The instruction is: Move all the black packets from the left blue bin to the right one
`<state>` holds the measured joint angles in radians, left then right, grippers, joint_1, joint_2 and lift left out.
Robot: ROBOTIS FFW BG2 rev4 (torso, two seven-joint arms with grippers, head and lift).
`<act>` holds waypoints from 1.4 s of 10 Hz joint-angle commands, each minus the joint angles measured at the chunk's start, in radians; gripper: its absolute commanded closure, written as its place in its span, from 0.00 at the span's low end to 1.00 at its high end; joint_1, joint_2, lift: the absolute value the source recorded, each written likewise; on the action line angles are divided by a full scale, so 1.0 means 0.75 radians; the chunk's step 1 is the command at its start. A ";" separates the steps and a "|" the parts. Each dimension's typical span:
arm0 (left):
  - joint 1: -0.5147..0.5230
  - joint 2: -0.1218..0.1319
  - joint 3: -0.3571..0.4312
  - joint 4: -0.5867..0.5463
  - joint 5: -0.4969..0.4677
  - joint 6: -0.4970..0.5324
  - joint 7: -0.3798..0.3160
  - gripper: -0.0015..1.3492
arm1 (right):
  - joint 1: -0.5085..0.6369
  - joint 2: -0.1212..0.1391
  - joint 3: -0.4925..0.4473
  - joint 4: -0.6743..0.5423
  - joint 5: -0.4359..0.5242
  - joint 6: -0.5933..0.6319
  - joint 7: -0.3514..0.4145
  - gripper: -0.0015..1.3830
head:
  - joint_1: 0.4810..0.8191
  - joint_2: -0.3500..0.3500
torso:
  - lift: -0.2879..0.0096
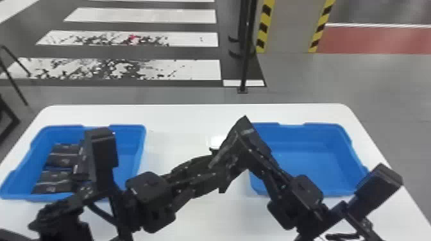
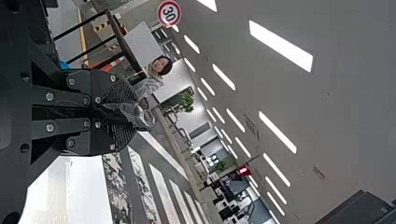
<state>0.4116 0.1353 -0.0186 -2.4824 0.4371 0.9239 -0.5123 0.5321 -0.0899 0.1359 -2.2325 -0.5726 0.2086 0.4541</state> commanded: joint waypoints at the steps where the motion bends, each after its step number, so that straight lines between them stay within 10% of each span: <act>1: 0.027 -0.011 0.038 0.000 0.015 -0.008 0.000 0.07 | -0.035 0.001 -0.056 0.046 0.000 0.000 0.000 0.93 | 0.63 0.48 | 0.45; 8: 0.129 -0.052 0.283 -0.020 0.042 -0.073 0.000 0.12 | -0.399 -0.027 -0.375 0.639 0.168 -0.108 -0.018 0.92 | 0.63 0.37 | 0.45; 11: 0.122 -0.068 0.416 -0.020 -0.006 -0.090 0.008 0.12 | -0.389 -0.027 -0.442 0.661 0.229 -0.141 -0.027 0.17 | 0.63 0.32 | 0.45; 12: 0.112 -0.074 0.474 -0.020 -0.022 -0.073 0.016 0.12 | -0.330 -0.019 -0.439 0.609 0.234 -0.232 -0.055 0.04 | 0.63 0.32 | 0.45; 14: 0.089 -0.088 0.575 -0.013 -0.104 -0.044 0.043 0.12 | -0.094 0.015 -0.442 0.334 0.327 -0.317 -0.156 0.10 | 0.63 0.39 | 0.45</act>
<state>0.4832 0.0726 0.3933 -2.4936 0.3757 0.8834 -0.4809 0.4143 -0.0853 -0.1953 -1.9269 -0.3509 -0.0133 0.3375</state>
